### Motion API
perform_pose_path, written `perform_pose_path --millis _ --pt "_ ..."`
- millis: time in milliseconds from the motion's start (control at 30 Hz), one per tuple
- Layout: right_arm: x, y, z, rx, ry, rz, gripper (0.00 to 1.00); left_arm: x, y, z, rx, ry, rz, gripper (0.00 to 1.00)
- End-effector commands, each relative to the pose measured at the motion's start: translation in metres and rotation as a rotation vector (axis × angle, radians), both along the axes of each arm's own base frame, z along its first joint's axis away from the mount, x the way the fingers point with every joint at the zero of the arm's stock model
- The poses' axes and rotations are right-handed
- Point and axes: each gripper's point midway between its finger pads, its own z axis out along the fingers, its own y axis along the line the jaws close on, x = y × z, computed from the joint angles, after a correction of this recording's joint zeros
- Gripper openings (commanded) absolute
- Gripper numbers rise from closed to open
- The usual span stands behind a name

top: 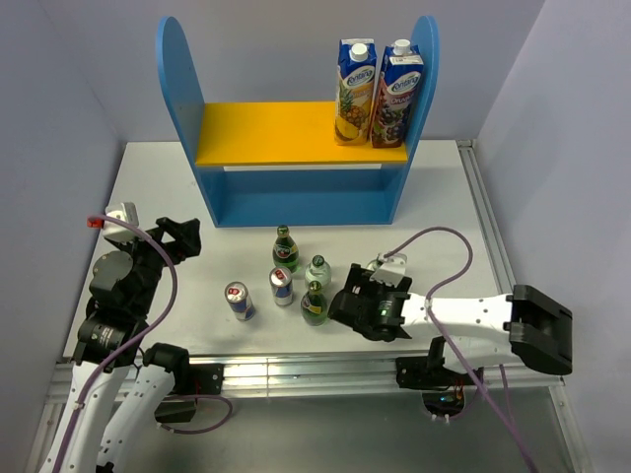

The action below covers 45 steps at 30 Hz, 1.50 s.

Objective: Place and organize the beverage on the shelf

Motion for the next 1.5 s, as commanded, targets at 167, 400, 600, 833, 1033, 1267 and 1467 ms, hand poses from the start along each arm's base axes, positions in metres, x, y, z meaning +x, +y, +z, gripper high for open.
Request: perform_pose_path --millis 167,400,600,833,1033,1267,1467 --pt "0.011 -0.007 -0.013 0.016 -0.086 -0.115 1.0 -0.001 -0.003 0.011 0.012 -0.054 -0.029 0.93" --pt "0.024 -0.016 -0.022 -0.004 -0.112 -0.183 0.99 -0.001 -0.004 0.011 0.013 -0.056 -0.034 0.92" --pt "0.04 -0.02 -0.03 0.009 -0.111 -0.217 0.96 -0.001 -0.005 0.011 0.014 -0.058 -0.038 0.92" --pt "0.054 -0.023 -0.04 0.004 -0.084 -0.231 0.42 0.0 -0.006 0.01 0.014 -0.053 -0.043 0.92" --pt "0.056 -0.016 -0.042 -0.014 -0.041 -0.234 0.0 0.0 -0.006 0.01 0.016 -0.055 -0.046 0.92" --pt "0.069 0.001 0.013 0.021 -0.116 -0.193 0.0 0.001 -0.008 0.009 0.018 -0.049 -0.056 0.92" --pt "0.101 0.019 0.056 -0.005 -0.158 -0.186 0.0 0.0 -0.008 0.01 0.017 -0.054 -0.055 0.91"
